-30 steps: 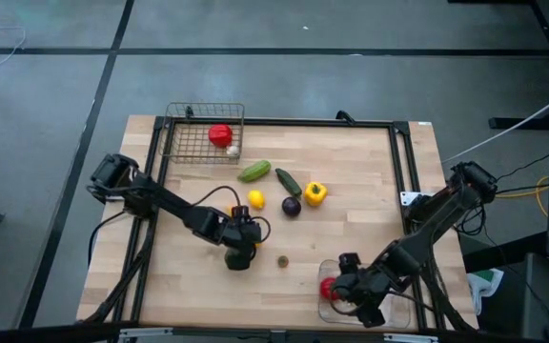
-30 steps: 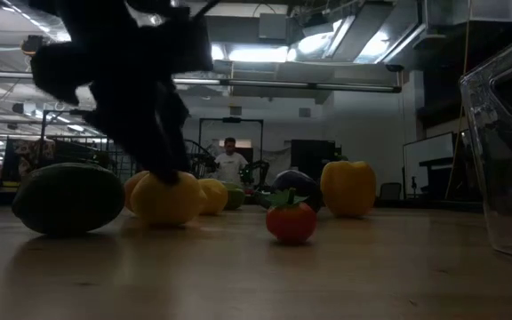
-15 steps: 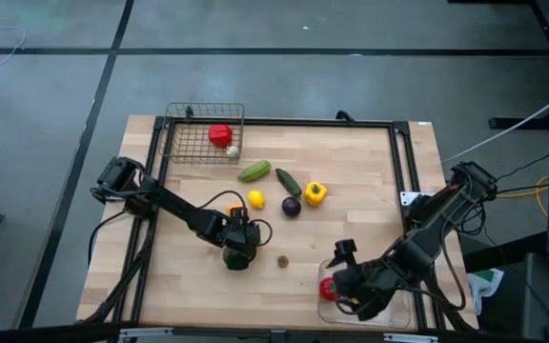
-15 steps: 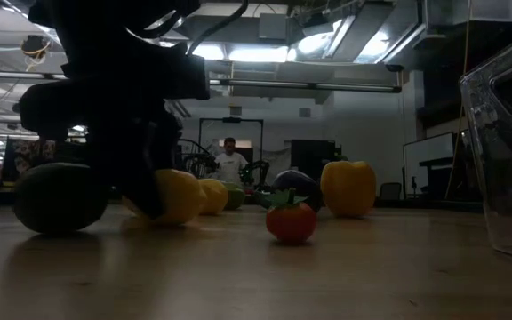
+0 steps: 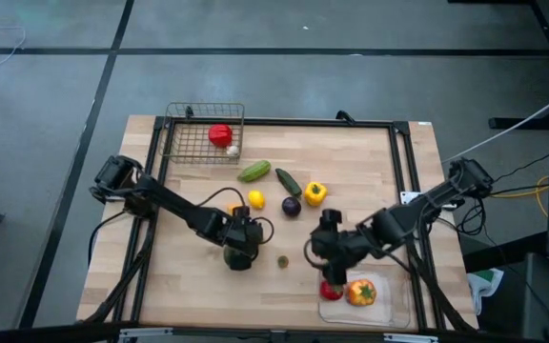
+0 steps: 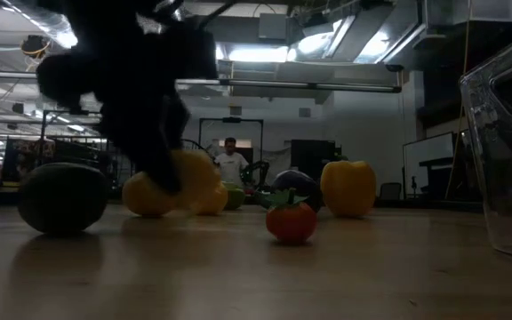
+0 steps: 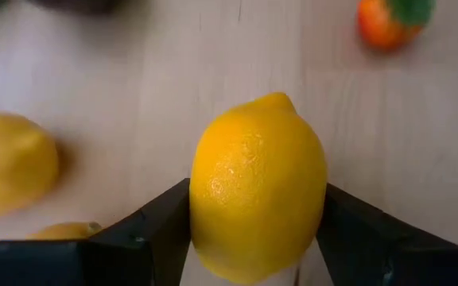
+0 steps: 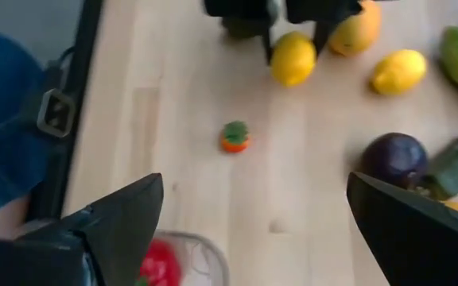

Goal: Sort produce into baskets
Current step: Put the bottom lemon into the transparent bin

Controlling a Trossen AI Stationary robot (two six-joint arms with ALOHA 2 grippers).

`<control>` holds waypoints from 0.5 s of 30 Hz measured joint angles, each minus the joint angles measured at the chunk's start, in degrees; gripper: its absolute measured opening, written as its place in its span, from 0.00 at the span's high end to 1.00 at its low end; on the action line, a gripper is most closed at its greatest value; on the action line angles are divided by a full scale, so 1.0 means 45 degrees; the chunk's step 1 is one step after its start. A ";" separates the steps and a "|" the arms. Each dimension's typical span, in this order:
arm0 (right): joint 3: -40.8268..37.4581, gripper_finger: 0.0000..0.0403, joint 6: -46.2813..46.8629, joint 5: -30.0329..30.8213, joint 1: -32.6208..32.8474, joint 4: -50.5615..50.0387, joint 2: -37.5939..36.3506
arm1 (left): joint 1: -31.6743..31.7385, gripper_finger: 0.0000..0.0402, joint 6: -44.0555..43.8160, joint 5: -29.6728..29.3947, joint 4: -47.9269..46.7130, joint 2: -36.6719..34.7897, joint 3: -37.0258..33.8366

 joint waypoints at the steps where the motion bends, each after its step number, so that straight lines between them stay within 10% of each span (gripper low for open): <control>1: 0.0000 0.03 -0.0005 0.0001 -0.0154 0.0005 0.0000 | 0.0069 0.44 0.0119 -0.0002 -0.0151 -0.0185 0.0103; 15: -0.0005 0.03 -0.1226 0.0009 -0.0850 0.0111 0.0000 | 0.3543 0.43 0.1600 -0.1905 -0.3142 -0.5826 0.0515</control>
